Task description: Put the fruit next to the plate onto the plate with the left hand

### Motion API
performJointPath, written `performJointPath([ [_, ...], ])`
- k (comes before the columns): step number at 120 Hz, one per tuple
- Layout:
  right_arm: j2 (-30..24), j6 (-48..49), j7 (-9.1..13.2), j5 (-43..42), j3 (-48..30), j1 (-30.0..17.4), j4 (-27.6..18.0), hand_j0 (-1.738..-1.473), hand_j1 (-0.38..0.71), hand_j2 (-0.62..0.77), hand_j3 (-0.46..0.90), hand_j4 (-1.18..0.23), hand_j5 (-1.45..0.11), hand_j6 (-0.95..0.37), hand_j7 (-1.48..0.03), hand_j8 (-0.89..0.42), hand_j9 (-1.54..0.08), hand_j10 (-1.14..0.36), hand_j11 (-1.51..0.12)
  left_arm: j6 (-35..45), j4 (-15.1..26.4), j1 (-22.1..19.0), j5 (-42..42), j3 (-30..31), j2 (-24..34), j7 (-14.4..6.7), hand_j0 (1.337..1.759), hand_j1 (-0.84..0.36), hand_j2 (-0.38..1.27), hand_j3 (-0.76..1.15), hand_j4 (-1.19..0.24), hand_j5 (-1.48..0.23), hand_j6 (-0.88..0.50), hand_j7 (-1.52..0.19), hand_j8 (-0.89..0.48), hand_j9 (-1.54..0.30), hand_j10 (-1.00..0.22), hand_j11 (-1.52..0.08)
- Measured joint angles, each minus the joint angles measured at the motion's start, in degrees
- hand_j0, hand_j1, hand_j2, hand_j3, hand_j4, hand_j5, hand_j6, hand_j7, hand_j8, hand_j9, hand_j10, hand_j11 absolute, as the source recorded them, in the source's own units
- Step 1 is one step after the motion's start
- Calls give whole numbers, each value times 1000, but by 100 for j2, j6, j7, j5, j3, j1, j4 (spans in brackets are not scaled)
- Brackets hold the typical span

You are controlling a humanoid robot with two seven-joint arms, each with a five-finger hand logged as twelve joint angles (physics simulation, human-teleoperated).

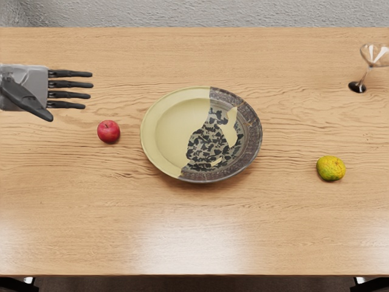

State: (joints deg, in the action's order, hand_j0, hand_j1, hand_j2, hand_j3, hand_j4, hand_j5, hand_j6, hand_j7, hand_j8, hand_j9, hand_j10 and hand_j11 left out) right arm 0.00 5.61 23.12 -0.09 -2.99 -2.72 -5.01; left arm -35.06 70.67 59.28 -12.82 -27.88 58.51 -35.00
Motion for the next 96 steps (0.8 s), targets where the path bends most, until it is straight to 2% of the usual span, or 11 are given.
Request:
performJointPath([
  [13,0,-5,10,-4,17,22,0,-1658,-349,0,0,-1,0,-1,0,-1,0,0,0,0,53,7,6,14,-15,0,1658,328,2,0,-15,-22,-15,-22,-15,-22,-16,-22],
  [19,0,-6,12,-5,27,30,-1,-1658,-349,0,0,-1,0,-1,0,-1,0,0,0,-1,66,177,117,17,-23,0,1658,328,2,0,-15,-22,-15,-22,-15,-22,-16,-22],
  [23,0,-6,13,-6,34,36,-3,-1658,-349,0,0,0,0,-1,0,0,0,0,0,0,79,364,454,6,-212,0,1658,328,3,0,-15,-22,-15,-22,-15,-23,-16,-23],
  [35,0,-7,15,-8,42,60,-7,-1658,-349,0,0,-1,0,-1,0,-1,0,0,0,129,390,400,2058,-48,-680,0,1658,326,3,0,-18,-24,-18,-24,-18,-24,-18,-24],
  [57,0,-7,10,-8,18,89,-9,-1658,-349,0,0,-1,0,-1,0,-1,0,0,0,1698,939,238,5124,17,-922,0,1658,310,6,0,-34,-43,-35,-42,-34,-42,-34,-42],
  [66,0,-6,10,-8,12,93,-9,-1658,-349,0,0,0,0,-1,0,-1,0,0,0,2770,1054,194,6120,394,-1251,0,1658,306,8,0,-38,-47,-39,-47,-39,-47,-38,-47],
  [73,0,-6,9,-7,7,95,-8,-1658,-349,0,0,-1,0,-1,0,-1,0,0,0,3456,1103,76,6649,659,-1380,0,1658,303,9,0,-42,-51,-43,-51,-43,-51,-42,-51],
  [84,0,-7,9,-6,2,96,-8,-1658,-349,0,0,0,0,-1,0,0,0,0,0,4304,1138,-472,7403,891,-1821,0,1658,294,11,0,-50,-61,-51,-61,-51,-61,-50,-61],
  [96,0,-7,9,-6,1,96,-8,-1658,-349,0,0,0,0,-1,0,-1,0,0,0,4756,1151,-505,7837,991,-1947,0,1658,276,15,0,-67,-82,-68,-81,-68,-81,-66,-81],
])
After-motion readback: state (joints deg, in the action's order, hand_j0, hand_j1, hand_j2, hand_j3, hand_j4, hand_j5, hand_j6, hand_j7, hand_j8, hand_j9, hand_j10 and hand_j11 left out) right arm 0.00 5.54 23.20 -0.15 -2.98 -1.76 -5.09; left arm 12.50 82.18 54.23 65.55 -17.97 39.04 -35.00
